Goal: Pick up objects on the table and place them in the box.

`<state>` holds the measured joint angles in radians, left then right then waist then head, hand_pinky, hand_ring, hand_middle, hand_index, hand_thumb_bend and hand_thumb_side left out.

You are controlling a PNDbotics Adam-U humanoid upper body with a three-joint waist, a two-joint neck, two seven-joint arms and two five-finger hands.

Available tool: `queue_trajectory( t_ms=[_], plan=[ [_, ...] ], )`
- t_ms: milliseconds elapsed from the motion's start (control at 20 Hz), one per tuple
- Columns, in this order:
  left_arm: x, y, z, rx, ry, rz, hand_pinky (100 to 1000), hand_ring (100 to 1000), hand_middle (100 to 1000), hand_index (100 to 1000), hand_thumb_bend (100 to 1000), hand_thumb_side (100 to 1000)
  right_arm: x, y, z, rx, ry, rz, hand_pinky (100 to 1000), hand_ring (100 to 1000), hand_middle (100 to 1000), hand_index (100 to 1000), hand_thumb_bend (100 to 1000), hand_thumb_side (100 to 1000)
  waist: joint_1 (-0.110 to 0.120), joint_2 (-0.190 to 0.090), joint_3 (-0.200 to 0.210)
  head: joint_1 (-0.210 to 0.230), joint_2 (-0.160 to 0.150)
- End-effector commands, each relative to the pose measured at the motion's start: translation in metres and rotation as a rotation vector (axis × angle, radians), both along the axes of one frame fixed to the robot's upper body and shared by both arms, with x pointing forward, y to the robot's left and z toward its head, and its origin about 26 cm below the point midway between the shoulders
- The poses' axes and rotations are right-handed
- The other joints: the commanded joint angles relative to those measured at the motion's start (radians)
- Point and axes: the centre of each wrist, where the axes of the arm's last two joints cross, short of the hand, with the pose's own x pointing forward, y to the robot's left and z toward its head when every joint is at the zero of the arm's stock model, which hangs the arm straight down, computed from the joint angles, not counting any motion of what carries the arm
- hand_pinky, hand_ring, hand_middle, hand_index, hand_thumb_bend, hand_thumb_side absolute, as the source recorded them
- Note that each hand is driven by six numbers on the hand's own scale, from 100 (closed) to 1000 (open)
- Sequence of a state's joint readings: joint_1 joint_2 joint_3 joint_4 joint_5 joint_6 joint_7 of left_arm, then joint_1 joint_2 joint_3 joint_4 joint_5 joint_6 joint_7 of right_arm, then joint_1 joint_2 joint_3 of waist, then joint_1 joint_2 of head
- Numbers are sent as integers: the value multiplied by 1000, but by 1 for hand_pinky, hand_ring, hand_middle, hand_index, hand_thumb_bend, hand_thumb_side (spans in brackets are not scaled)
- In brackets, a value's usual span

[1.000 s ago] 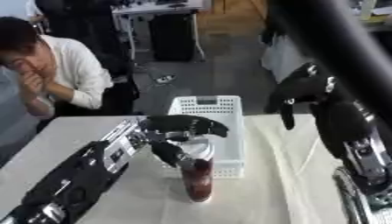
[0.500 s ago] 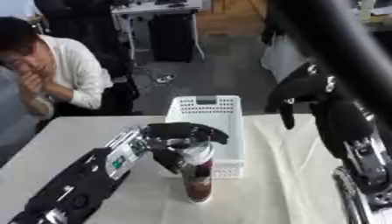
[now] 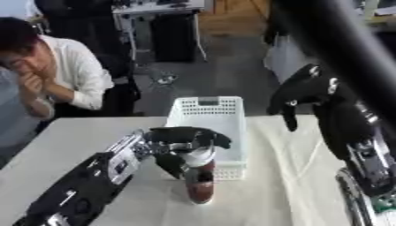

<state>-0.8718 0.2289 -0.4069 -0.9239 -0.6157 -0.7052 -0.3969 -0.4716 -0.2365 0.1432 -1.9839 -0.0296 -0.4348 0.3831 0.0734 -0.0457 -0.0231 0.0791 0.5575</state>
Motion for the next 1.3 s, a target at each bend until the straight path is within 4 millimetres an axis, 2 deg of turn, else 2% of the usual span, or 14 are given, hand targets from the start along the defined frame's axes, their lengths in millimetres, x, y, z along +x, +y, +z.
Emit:
queue_trajectory(
  t_ms=[50,400,750,1050,1300],
  plan=[
    [2,5,-2,84,-5,-95,1000,1000,1000,1000,1000,1000,-2,3,10,3,-35,15,185,490,544,692,120,958,-5,-6,0,10,-8],
    [3,6,0,43,-17,-90,1000,1000,1000,1000,1000,1000,-2,2,9,1,-35,10,186,491,544,692,119,956,-5,-7,4,8,-5],
    [2,0,29,-36,-89,-96,1000,1000,1000,1000,1000,1000,-3,2,9,1,-35,8,187,492,545,692,119,956,-4,-10,4,12,-7],
    [1,-2,40,-34,-134,-85,1000,1000,1000,1000,1000,1000,-3,3,9,1,-36,12,188,492,545,692,118,956,-3,-9,-1,16,-6],
    [5,4,30,30,-141,-44,1000,1000,1000,1000,1000,1000,-3,5,10,5,-38,19,189,492,545,692,117,954,-5,-5,-9,23,-9]
  ],
)
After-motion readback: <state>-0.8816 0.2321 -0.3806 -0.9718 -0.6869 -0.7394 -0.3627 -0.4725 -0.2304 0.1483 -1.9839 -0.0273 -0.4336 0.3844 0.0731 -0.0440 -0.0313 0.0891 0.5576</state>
